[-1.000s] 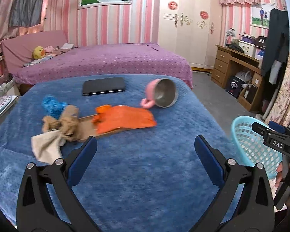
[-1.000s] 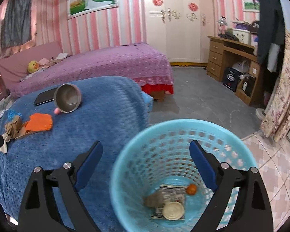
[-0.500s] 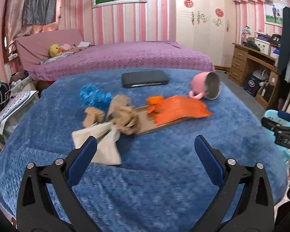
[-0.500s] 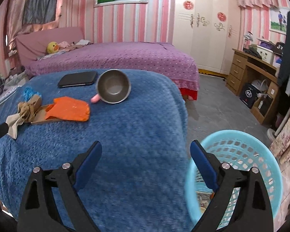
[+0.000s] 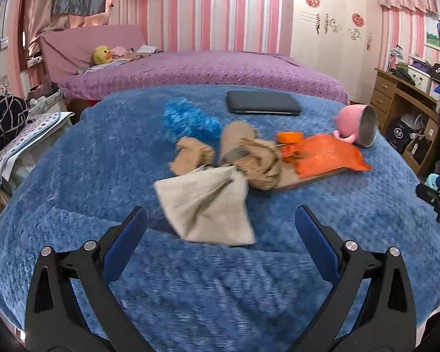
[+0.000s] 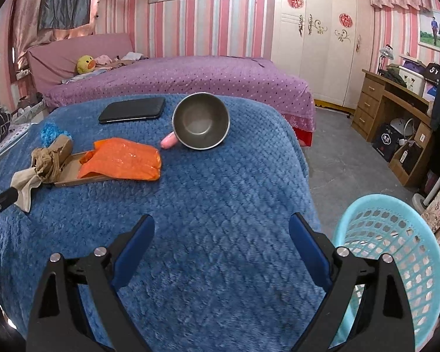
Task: Collect trash
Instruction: 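Move both tools back over the bed toward the remaining items, then grasp the beige cloth with the left tool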
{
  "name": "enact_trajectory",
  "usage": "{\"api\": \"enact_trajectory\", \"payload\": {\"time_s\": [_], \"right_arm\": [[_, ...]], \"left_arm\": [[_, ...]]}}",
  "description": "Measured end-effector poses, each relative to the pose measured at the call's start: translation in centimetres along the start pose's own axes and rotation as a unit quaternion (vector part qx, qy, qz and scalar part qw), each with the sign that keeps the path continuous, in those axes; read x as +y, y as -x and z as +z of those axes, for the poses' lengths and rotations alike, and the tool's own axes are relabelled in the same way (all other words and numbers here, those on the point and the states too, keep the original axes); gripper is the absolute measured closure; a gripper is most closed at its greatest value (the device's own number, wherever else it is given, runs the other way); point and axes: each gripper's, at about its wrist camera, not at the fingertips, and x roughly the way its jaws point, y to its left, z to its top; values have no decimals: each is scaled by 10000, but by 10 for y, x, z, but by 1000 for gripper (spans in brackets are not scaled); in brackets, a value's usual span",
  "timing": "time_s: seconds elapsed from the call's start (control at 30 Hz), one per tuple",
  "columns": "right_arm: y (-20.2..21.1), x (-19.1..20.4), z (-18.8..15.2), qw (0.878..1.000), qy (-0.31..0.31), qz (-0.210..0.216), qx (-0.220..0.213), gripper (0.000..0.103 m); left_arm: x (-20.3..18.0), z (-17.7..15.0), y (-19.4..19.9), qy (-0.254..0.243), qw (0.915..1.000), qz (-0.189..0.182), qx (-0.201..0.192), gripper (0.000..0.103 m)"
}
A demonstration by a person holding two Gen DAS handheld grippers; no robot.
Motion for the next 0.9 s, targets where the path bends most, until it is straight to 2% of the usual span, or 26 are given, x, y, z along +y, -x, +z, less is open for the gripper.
{"api": "enact_trajectory", "payload": {"time_s": [0.3, 0.47, 0.57, 0.63, 0.7, 0.8, 0.9], "right_arm": [[-16, 16, 4, 9999, 20, 42, 113, 12], [-21, 25, 6, 9998, 82, 108, 154, 12], [-23, 29, 6, 9997, 148, 105, 176, 12], [-23, 29, 5, 9997, 155, 111, 181, 12], [-22, 28, 4, 9997, 134, 109, 183, 12], [-21, 27, 4, 9997, 95, 116, 189, 12], [-19, 29, 3, 9998, 115, 81, 173, 12]], "left_arm": [[32, 1, -26, 258, 9983, -70, 511, 6], [31, 4, -42, 245, 9969, -175, 724, 7], [26, 5, -43, 179, 9966, -293, 752, 30], [22, 4, -40, 123, 9961, -458, 743, 51], [17, 2, -34, -3, 9964, -465, 702, 60], [15, 1, -24, -106, 9972, -447, 597, 85], [21, 3, -12, 24, 9977, -530, 433, 90]]}}
